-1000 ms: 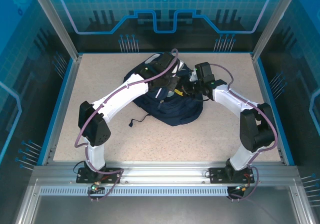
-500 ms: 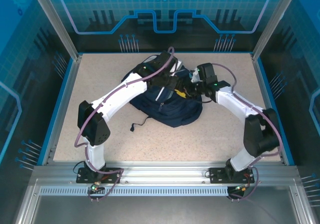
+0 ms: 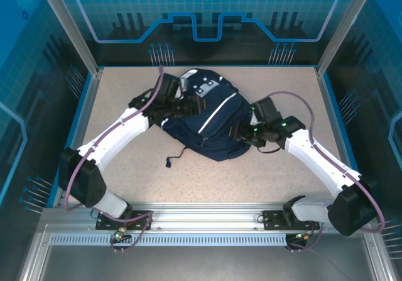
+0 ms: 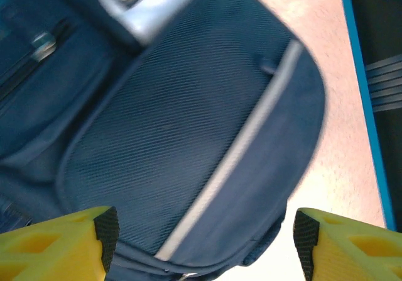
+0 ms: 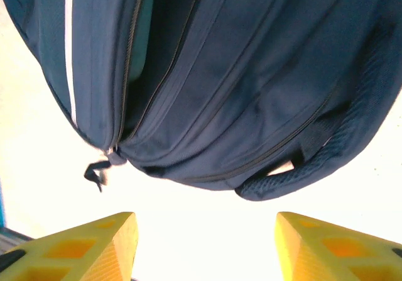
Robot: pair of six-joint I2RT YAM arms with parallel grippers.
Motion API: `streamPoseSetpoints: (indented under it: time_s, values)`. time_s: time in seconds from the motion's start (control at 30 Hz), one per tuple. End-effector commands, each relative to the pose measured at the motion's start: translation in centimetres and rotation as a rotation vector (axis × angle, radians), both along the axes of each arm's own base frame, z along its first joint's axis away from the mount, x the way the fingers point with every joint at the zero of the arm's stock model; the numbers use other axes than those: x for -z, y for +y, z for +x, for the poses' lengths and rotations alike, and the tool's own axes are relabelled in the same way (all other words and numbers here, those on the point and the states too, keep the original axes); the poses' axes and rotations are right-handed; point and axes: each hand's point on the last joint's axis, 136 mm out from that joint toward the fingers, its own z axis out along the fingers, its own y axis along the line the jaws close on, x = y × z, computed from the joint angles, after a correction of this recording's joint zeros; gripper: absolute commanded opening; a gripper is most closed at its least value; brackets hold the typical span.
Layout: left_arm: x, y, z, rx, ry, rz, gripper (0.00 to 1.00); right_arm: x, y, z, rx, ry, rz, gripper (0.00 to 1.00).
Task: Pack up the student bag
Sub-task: Close the student bag at the center of the table, then zip the student bag at the center of the table.
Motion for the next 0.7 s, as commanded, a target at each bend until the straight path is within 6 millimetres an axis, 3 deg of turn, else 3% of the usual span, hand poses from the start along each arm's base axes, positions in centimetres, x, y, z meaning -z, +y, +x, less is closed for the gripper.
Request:
streamPoseSetpoints:
  time_s: [0.0,0.17,0.27,0.5,0.67]
  values:
    - [2.4,0.6,-1.0,-0.129,0.136,-0.192,0.76,0.3,1.4,-0.4,-0.035,-0.033,-0.142,0.60]
    - [5.6,3.2,-1.5,-0.268,0.205,-0.280,0.76,1.0,6.8,-0.5,-0.114,-0.065,-0.202,0.62]
    - [6.7,4.9,-1.7,-0.337,0.217,-0.266,0.76,2.0,8.9,-0.2,-0.108,-0.060,-0.253,0.64]
    - [7.7,7.9,-2.4,-0.420,0.222,-0.239,0.80,4.3,11.8,0.9,-0.052,-0.010,-0.272,0.53]
    - [7.7,8.5,-2.8,-0.422,0.221,-0.223,0.83,6.0,11.8,1.5,0.016,0.042,-0.335,0.44]
